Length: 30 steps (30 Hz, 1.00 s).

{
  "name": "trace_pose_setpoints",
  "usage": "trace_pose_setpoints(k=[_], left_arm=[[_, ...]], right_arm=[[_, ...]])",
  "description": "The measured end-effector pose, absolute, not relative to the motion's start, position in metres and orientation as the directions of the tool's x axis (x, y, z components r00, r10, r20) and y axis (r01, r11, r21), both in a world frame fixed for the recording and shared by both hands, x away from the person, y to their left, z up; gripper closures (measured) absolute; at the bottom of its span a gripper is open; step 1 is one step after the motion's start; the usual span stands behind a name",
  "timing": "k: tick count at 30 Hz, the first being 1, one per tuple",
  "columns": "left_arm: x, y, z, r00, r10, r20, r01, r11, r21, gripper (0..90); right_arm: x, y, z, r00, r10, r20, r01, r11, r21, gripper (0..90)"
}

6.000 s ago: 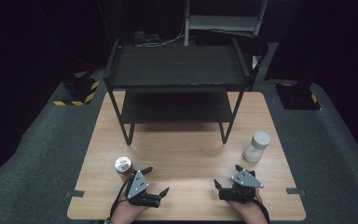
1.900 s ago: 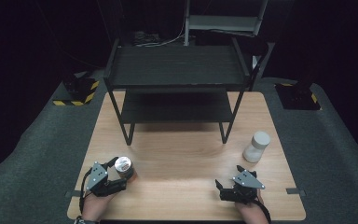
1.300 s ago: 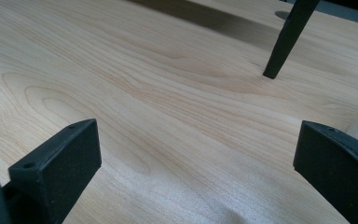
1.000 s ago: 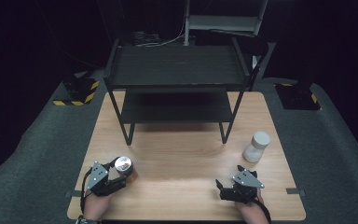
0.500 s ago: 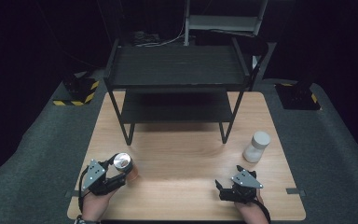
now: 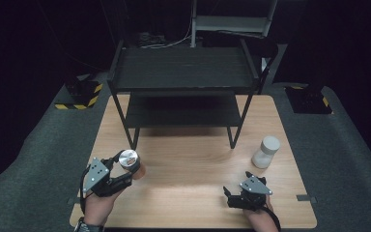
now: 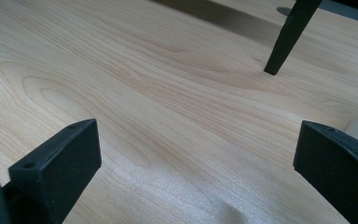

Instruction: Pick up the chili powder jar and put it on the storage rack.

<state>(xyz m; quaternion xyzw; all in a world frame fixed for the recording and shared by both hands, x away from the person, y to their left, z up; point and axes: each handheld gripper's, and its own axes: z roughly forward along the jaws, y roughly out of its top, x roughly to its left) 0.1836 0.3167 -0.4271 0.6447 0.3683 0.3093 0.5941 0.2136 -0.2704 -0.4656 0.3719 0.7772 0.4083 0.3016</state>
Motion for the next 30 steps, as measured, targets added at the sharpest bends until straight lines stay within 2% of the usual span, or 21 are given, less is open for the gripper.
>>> trace_pose_setpoints(k=[30], left_arm=[[0.213,0.297,-0.353,0.56,0.828,0.004,0.021,-0.018,1.0,35.0]], right_arm=[[0.216,-0.28,-0.465,-0.544,0.829,-0.129,0.347,0.363,0.865,0.5]])
